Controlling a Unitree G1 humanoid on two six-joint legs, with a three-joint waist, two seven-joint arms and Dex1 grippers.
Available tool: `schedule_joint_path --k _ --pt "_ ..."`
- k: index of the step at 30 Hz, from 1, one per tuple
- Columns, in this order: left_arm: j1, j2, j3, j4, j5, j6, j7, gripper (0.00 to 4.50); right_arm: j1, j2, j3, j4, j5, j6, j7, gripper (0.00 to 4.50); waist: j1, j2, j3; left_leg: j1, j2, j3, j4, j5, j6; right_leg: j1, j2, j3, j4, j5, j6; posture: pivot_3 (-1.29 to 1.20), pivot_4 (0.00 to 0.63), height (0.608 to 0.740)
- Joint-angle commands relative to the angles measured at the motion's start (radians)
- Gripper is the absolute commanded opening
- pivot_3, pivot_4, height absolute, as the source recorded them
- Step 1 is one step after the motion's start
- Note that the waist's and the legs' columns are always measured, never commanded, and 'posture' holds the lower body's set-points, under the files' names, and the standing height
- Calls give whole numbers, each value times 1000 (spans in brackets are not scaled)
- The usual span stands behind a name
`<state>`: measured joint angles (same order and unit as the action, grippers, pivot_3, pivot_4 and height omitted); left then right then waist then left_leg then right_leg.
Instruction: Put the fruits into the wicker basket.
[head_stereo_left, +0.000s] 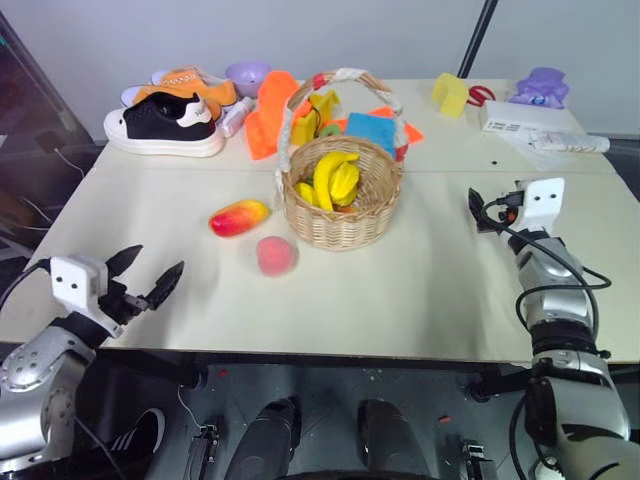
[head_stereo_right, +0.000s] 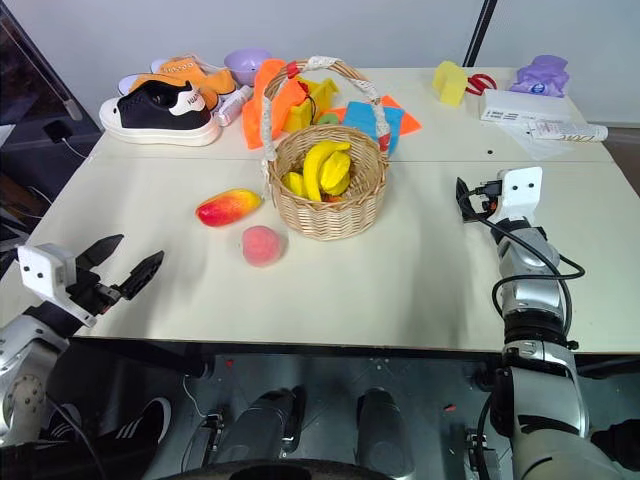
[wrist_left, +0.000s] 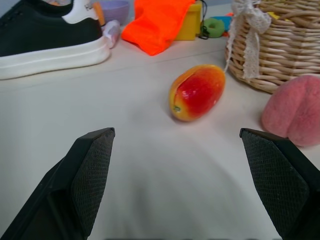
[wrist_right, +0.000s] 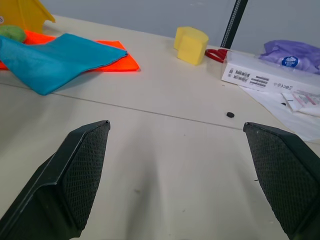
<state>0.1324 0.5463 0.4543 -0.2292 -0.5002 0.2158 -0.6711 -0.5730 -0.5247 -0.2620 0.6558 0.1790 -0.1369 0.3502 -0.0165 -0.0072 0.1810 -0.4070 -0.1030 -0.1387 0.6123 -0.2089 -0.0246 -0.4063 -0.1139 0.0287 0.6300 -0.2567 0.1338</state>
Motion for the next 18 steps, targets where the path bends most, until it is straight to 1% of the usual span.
schedule_joint_path --k 1,4,9,18 --pt "-10 14 3 0 16 -27 0 4317 -1 -6 -14 -53 6 -4 -6 4465 -1 0 0 0 0 0 0 0 0 0 0 0 0 0 0 0 150 740" --pt "-19 18 -5 3 36 -22 11 4317 3 -5 -11 -64 6 0 -4 4465 -1 0 0 0 0 0 0 0 0 0 0 0 0 0 0 0 150 740" --pt "-32 13 -3 10 13 -32 -22 4317 12 0 -7 -86 8 9 3 4465 0 0 0 0 0 0 0 0 0 0 0 0 0 0 0 0 150 740" --pt "-42 8 -13 15 23 -33 -26 4317 21 10 -9 -122 21 23 17 4465 0 0 0 0 0 0 0 0 0 0 0 0 0 0 0 0 150 740"
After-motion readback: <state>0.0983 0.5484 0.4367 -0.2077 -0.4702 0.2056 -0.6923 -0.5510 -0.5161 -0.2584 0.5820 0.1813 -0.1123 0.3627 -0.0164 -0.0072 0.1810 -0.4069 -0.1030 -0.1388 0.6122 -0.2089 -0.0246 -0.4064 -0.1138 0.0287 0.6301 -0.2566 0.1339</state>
